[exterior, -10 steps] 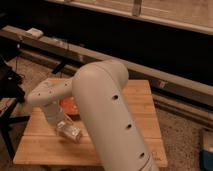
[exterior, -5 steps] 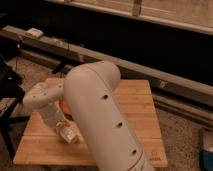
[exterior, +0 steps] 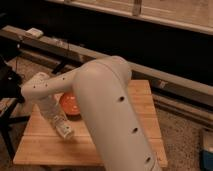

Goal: Place the bottle in the ceramic bowl

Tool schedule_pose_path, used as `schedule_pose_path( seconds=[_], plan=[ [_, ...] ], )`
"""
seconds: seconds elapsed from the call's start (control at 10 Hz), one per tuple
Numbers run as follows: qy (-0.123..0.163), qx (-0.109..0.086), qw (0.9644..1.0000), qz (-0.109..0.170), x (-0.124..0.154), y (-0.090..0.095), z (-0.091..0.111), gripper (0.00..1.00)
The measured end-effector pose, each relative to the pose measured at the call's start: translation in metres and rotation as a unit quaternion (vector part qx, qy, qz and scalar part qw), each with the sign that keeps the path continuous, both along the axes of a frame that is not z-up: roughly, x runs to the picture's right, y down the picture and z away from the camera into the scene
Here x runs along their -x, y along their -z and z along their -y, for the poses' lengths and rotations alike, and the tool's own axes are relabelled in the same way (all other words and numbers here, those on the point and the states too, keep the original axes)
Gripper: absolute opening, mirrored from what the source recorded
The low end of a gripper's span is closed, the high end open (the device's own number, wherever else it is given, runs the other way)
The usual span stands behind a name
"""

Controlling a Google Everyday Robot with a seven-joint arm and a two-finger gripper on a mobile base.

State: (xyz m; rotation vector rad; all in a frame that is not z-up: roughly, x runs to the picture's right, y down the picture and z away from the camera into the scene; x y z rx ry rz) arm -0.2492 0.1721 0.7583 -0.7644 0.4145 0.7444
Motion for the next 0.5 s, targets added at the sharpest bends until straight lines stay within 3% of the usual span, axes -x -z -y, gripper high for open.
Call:
schedule_pose_path(
  seconds=[0.2,0.4,0.5],
  plan=[
    [-0.032,-0.014,0.9994,0.001,-0.004,0.012,0.032,0.0],
    [-0.057,-0.023,0.998,-0.014,-0.017,0.003,0.061,0.0],
    [-0.072,-0.027,0.9966,-0.03,-0.03,-0.013,0.078,0.0]
  ],
)
